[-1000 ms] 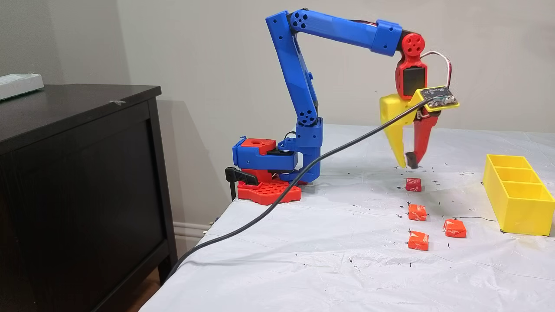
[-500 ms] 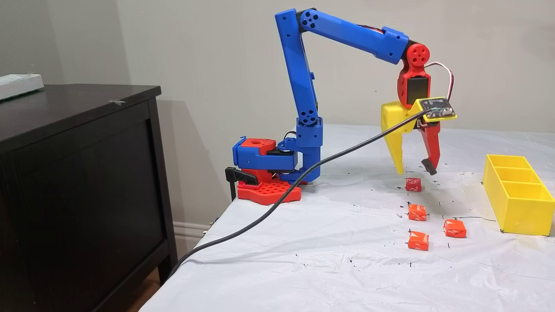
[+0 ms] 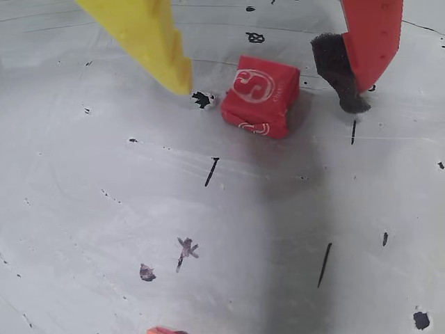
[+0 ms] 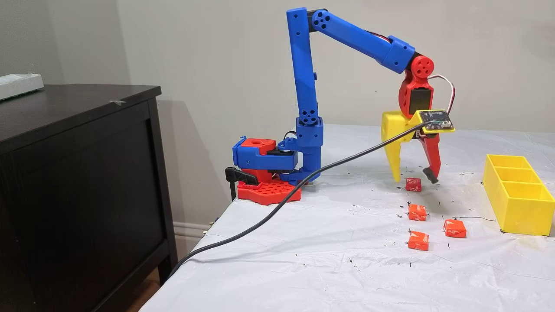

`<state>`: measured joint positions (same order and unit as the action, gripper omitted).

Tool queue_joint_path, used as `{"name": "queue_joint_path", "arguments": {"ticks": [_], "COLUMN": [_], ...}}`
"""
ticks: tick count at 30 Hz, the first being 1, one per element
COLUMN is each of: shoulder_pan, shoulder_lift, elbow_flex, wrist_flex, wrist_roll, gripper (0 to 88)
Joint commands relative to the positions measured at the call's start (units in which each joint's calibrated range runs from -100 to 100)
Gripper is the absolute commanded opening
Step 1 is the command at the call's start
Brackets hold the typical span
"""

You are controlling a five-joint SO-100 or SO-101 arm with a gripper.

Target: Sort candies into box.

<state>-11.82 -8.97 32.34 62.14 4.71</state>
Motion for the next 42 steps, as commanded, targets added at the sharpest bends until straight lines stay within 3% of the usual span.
{"name": "queue_joint_path", "arguments": {"ticks": [1,27,30,34,42], "shoulder_pan": [-0.95,0.05,0.14,0.23,2.13], "shoulder_lift": [-0.53,5.83,6.51,6.42,-0.02], "elbow_flex": [-1.88,-3.16,-3.61,-4.16,-8.35], "wrist_flex": [-0.87,-5.29,-5.53,-5.29,-1.28], "wrist_roll": [-0.39,-0.1,-0.05,-0.1,0.59], "gripper": [26.4,24.3,21.3,5.3,0.2]}}
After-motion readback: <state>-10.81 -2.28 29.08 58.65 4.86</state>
